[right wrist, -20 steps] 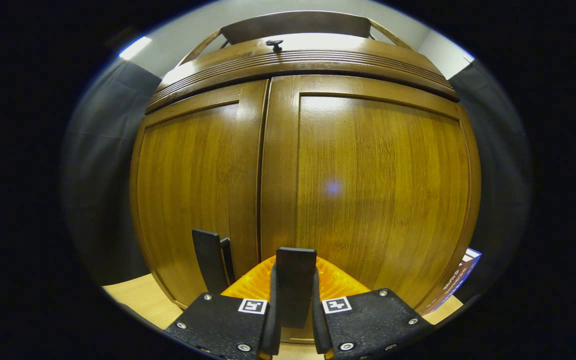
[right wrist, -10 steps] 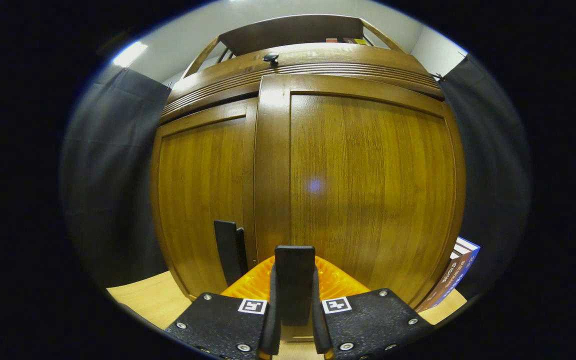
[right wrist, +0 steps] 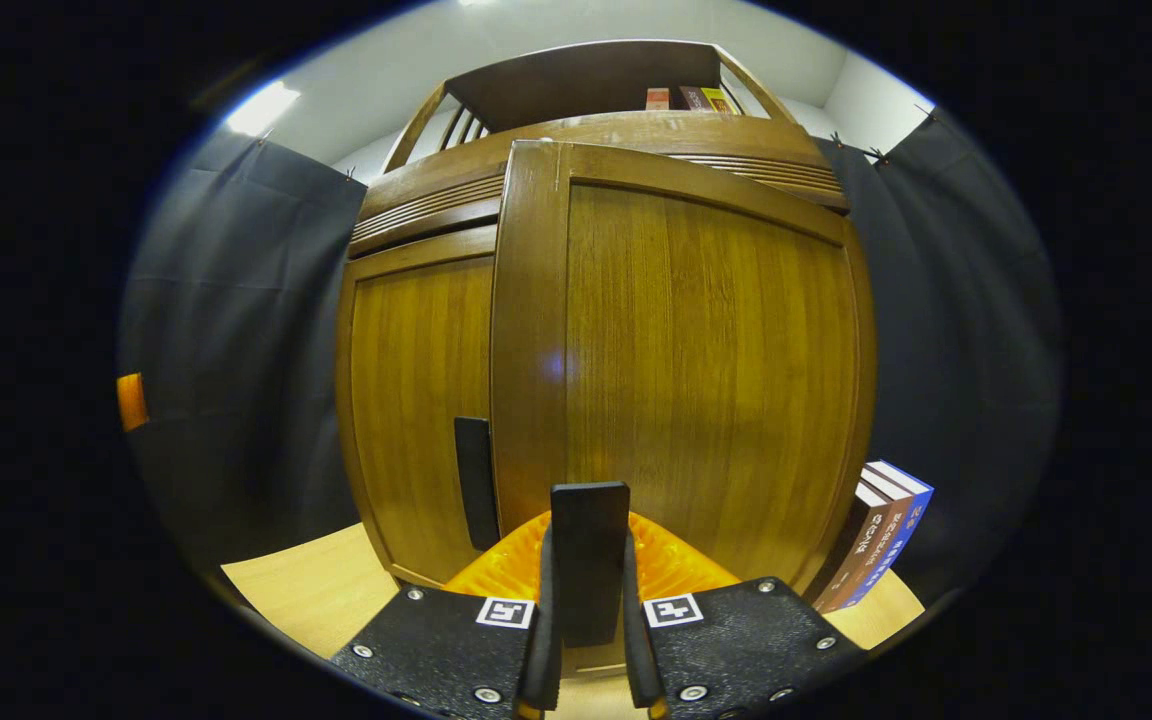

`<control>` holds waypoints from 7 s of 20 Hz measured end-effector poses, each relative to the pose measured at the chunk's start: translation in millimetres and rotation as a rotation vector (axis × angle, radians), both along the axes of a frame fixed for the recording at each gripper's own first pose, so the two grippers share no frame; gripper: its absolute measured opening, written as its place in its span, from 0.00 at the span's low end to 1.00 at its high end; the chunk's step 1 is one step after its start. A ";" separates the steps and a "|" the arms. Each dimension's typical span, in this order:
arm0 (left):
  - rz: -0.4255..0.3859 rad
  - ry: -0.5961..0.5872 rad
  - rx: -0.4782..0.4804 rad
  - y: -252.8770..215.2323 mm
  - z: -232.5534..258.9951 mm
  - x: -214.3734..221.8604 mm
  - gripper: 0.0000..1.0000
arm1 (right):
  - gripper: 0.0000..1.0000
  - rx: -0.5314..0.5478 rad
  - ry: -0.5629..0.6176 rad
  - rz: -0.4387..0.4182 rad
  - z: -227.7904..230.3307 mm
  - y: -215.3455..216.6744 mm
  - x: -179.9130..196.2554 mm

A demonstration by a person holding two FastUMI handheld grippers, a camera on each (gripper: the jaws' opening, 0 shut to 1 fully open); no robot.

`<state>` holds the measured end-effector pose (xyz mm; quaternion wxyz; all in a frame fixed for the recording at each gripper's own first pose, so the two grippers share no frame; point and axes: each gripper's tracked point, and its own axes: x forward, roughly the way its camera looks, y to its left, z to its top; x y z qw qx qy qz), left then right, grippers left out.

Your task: Open the right door of the double-door shoe cabinet with the right hand, and open the left door with the left hand.

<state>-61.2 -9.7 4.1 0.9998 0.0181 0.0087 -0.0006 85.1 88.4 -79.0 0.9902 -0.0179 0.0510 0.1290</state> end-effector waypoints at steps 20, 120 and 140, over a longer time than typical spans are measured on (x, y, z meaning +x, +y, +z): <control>-0.175 -0.004 -0.033 -72.7 0.5 2.5 0.95 | 0.29 -0.038 0.013 -0.155 9.7 -101.8 -80.1; -0.150 0.018 -0.054 -95.1 -46.0 137.2 0.95 | 0.92 0.123 0.012 -0.146 45.5 -164.6 -124.2; -0.140 0.101 0.001 -106.9 -117.1 254.8 0.94 | 0.92 0.133 0.019 -0.193 53.6 -169.8 -134.5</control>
